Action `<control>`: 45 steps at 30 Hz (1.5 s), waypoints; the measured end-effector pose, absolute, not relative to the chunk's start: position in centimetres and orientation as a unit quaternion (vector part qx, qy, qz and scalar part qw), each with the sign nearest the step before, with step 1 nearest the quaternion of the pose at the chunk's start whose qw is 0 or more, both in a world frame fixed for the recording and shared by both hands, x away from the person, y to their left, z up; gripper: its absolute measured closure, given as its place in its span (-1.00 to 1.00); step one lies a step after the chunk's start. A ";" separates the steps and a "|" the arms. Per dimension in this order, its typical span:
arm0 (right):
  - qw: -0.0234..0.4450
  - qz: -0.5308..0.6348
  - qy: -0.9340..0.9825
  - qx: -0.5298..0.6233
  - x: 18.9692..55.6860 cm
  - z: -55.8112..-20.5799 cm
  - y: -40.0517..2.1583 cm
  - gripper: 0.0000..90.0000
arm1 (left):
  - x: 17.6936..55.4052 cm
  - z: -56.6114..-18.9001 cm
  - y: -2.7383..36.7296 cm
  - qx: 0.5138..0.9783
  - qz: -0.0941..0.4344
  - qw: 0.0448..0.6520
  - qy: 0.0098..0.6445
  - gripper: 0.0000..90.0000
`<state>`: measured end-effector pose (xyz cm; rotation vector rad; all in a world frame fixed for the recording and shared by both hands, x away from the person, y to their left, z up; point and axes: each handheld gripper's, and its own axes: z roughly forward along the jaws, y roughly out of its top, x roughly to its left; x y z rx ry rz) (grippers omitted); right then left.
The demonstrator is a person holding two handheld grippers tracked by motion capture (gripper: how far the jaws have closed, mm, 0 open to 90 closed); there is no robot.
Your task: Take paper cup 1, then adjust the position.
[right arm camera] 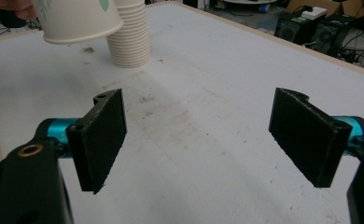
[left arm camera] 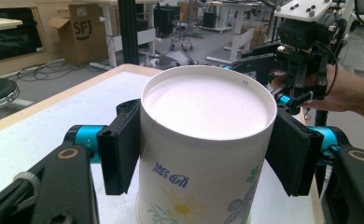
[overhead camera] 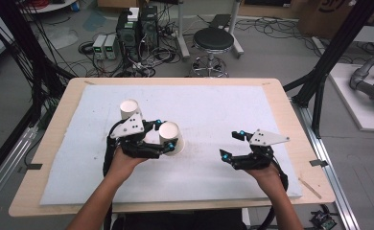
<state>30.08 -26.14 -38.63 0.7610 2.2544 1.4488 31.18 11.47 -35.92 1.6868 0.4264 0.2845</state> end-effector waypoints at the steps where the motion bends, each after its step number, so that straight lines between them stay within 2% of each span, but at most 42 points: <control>1: 0.177 0.513 0.795 0.269 30.1 -38.5 -26.2 -0.57 | 31.2 -35.9 11.5 0.737 0.123 0.638 0.188 -0.27; 19: 0.157 0.520 0.803 0.247 29.9 -38.7 -25.2 -0.57 | 31.1 -36.8 10.8 0.742 0.102 0.635 0.187 -0.27; 31: 0.112 0.543 0.807 0.204 29.2 -38.8 -23.7 -0.57 | 30.6 -37.4 9.1 0.752 0.069 0.638 0.150 -0.27; 45: 0.089 0.550 0.814 0.166 28.9 -39.2 -21.9 -0.57 | 30.4 -37.6 7.3 0.760 0.041 0.638 0.121 -0.25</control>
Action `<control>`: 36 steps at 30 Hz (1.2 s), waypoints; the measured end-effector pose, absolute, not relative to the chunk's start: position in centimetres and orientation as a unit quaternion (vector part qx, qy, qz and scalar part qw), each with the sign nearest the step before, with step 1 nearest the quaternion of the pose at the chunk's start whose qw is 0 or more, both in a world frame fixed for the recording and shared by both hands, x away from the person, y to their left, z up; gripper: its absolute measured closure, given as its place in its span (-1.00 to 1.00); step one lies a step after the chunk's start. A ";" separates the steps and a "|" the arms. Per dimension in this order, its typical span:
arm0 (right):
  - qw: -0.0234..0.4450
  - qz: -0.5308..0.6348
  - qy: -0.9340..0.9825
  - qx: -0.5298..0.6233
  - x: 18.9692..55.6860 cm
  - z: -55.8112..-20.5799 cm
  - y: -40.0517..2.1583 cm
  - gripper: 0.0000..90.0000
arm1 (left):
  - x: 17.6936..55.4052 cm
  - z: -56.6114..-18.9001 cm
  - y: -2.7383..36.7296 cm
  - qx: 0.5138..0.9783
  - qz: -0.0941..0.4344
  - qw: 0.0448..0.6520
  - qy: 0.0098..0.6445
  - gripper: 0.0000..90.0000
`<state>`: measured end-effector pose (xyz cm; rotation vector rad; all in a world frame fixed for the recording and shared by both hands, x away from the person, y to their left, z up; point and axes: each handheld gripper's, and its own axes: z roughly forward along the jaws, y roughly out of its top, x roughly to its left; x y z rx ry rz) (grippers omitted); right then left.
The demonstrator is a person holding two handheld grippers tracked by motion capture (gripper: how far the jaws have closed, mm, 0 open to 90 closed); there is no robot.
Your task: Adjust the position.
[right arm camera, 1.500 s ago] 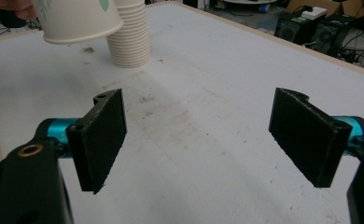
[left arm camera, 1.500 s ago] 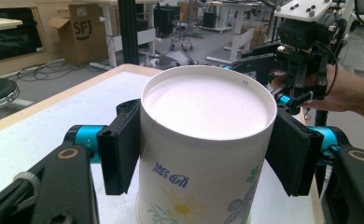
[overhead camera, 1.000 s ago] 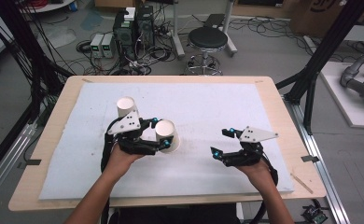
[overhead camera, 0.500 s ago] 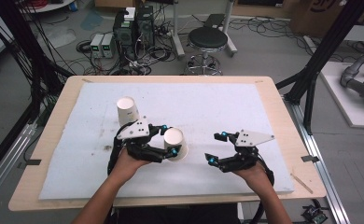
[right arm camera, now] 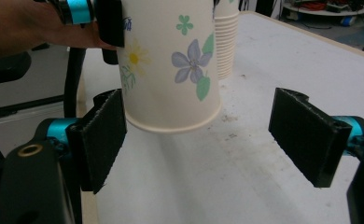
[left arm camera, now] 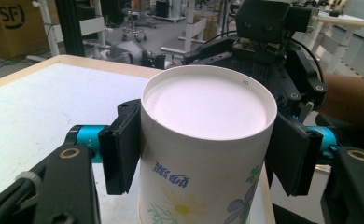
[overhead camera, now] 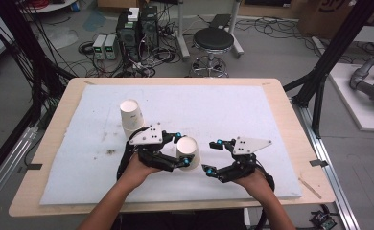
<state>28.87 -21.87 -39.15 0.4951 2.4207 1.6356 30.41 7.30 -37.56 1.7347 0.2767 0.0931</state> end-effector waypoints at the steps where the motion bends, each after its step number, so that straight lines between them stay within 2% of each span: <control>1: 0.087 0.550 0.814 0.165 28.8 -39.2 -21.8 -0.57 | 30.4 -37.6 7.2 0.759 0.039 0.639 0.118 -0.25; 21: 0.043 0.562 0.815 0.137 28.7 -39.8 -20.3 -0.54 | 30.3 -37.9 5.0 0.751 -0.003 0.653 0.093 -0.24; 23: 0.033 0.567 0.812 0.136 28.8 -40.0 -20.4 -0.42 | 30.3 -37.9 4.9 0.747 -0.007 0.658 0.090 -0.24; 28: 0.024 0.571 0.809 0.134 29.0 -40.2 -20.5 -0.39 | 30.3 -37.9 4.9 0.748 -0.007 0.657 0.089 -0.24; 32: 0.028 0.567 0.814 0.127 29.0 -40.1 -20.5 -0.27 | 30.2 -37.9 4.9 0.752 -0.003 0.653 0.089 -0.24; 34: 0.029 0.565 0.815 0.125 29.0 -40.1 -20.5 -0.26 | 30.2 -37.9 4.9 0.755 0.005 0.650 0.087 -0.34; 36: 0.025 0.560 0.819 0.122 29.0 -40.1 -20.6 -0.22 | 30.1 -37.8 4.9 0.760 0.011 0.643 0.099 -0.59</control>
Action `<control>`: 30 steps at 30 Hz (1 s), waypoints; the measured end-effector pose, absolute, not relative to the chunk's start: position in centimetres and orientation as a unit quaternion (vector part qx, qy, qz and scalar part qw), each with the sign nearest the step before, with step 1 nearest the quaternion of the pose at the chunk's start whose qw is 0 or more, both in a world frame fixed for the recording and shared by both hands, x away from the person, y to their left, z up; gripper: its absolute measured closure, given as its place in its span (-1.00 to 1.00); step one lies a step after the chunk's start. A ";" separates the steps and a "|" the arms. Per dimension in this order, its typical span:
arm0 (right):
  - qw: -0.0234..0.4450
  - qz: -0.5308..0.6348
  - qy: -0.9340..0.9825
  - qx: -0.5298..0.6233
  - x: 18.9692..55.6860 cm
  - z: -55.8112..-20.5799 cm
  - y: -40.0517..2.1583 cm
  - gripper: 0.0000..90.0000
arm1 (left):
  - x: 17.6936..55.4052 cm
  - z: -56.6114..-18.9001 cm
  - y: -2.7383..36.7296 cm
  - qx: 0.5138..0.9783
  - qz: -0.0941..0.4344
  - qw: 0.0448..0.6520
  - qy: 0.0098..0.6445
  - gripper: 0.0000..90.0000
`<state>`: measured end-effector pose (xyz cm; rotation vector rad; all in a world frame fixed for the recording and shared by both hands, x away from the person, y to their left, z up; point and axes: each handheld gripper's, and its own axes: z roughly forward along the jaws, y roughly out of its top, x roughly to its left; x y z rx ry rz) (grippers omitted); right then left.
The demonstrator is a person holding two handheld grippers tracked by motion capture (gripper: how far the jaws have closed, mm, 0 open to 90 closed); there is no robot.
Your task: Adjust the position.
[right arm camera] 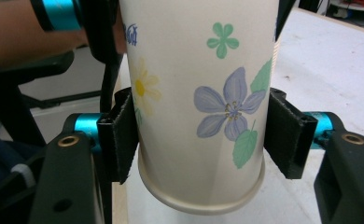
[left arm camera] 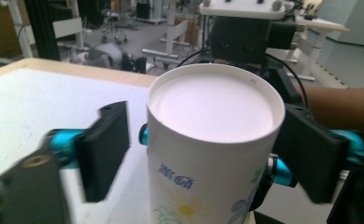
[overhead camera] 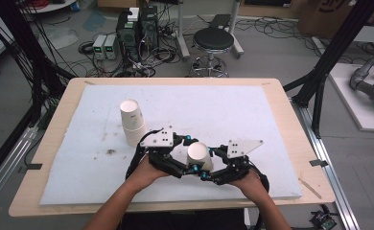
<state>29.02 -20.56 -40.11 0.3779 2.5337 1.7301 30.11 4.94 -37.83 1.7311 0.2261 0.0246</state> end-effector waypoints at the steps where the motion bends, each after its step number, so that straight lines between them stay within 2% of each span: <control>1: 0.025 0.560 0.819 0.122 29.0 -40.1 -20.6 -0.22 | 30.1 -37.7 5.0 0.763 0.011 0.639 0.102 -0.59; 2: 0.029 0.555 0.823 0.118 29.0 -40.1 -20.6 -0.21 | 30.1 -37.6 5.3 0.766 0.004 0.635 0.098 -0.64; 18: 0.052 0.467 0.878 0.086 29.8 -38.3 -20.2 -0.20 | 30.7 -36.0 6.8 0.818 0.010 0.569 0.081 -0.64; 30: 0.046 0.433 0.898 0.062 30.3 -37.4 -19.1 -0.19 | 31.1 -35.1 6.3 0.849 0.012 0.524 0.061 -0.63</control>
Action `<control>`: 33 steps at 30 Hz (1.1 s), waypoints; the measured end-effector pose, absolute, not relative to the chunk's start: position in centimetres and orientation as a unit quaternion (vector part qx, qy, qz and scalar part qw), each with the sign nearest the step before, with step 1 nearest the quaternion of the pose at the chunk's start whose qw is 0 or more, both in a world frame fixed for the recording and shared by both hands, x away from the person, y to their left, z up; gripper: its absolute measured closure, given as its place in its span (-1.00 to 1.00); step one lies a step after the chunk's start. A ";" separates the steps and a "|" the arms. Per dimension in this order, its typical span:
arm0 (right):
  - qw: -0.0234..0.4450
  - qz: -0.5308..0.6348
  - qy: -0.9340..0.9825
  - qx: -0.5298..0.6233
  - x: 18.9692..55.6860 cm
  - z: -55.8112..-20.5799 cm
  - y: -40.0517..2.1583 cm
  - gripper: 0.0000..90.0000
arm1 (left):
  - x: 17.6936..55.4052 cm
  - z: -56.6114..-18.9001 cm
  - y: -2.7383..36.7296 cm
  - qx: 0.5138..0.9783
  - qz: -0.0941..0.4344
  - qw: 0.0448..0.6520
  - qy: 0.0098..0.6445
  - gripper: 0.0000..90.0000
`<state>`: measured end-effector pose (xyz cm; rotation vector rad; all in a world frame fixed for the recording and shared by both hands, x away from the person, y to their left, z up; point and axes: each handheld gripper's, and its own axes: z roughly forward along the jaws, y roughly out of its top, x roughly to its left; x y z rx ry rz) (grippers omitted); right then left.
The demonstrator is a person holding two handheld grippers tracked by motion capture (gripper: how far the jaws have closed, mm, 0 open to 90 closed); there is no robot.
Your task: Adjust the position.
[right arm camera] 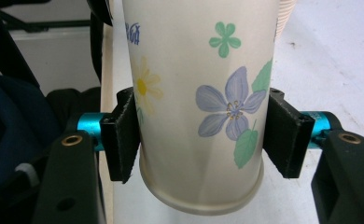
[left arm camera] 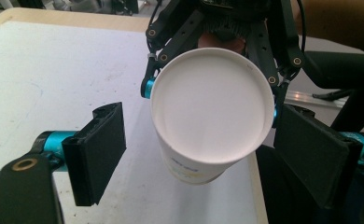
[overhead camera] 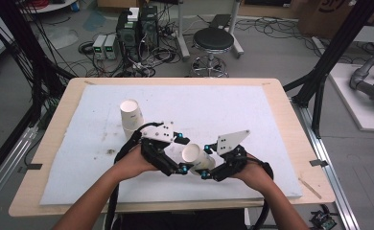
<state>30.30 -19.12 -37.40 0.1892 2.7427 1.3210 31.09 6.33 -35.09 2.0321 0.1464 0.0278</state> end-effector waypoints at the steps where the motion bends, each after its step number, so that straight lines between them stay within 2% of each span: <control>1: 0.046 0.433 0.898 0.062 30.3 -37.4 -19.1 -0.19 | 31.1 -35.0 6.3 0.851 0.012 0.522 0.060 -0.63; 10: 0.051 0.398 0.915 0.044 30.4 -36.8 -18.3 -0.18 | 31.4 -34.7 5.6 0.877 0.003 0.478 0.053 -0.60; 20: 0.067 0.332 0.941 0.030 30.4 -36.1 -17.2 -0.19 | 31.4 -34.9 4.8 0.887 -0.009 0.459 0.044 -0.54; 29: 0.057 0.308 0.949 0.025 30.4 -36.5 -16.7 -0.19 | 31.5 -35.2 4.5 0.897 -0.013 0.439 0.044 -0.40; 33: 0.052 0.304 0.951 0.027 30.4 -36.5 -16.7 -0.19 | 31.5 -35.4 4.5 0.901 -0.017 0.433 0.033 -0.24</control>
